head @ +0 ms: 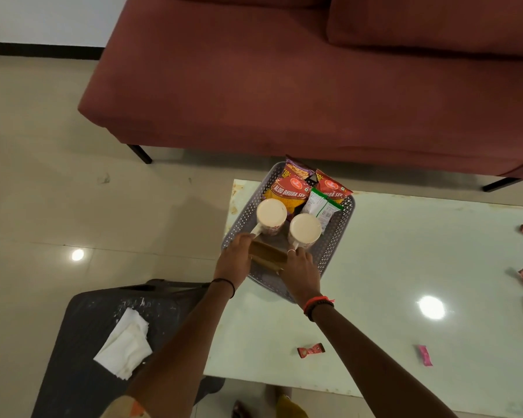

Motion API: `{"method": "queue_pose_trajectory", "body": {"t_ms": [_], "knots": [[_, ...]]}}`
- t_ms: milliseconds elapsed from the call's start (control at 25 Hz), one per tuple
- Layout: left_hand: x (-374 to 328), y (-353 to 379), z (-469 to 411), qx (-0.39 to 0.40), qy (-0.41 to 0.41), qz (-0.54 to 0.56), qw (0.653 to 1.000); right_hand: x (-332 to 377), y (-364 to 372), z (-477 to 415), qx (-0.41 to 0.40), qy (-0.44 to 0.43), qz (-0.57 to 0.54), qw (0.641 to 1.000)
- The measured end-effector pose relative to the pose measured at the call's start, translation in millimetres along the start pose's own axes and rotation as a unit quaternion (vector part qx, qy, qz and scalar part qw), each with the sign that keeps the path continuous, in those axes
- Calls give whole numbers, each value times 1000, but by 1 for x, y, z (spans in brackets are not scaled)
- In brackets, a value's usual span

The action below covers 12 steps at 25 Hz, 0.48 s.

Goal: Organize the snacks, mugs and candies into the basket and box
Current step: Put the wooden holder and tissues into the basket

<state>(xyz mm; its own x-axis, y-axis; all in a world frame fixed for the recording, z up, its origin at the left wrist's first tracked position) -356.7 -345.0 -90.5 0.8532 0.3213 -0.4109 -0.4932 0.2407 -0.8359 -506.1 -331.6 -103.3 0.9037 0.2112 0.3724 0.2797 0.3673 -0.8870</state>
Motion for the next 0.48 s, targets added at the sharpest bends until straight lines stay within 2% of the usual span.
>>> {"method": "queue_pose_trajectory", "body": {"t_ms": [120,240,400,480], "knots": [[32,-24,24,-49,-71,107,990,17,-20,9,-60,10,25,998],[82,-49,59,-115,-157,235,952,56,-28,15,-100,-30,19,994],[161,-66,117,-167,-281,303,895,119,-6,20,-77,-79,-29,993],[201,-72,152,-189,-324,315,872,151,14,22,-44,-98,-101,989]]}}
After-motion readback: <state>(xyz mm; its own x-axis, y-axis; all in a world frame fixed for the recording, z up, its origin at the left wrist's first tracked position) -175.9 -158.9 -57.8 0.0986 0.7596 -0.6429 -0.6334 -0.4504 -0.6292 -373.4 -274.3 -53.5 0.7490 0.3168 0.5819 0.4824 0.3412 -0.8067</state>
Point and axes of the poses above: each hand's wrist, its own z-axis away from the middle knuckle, its own y-axis out of the palm, x = y × z, the point moved 10 cm from there along -z, towards the middle knuckle, and after that the axes turned 15 degrees about -y, right-handed, at the moved point
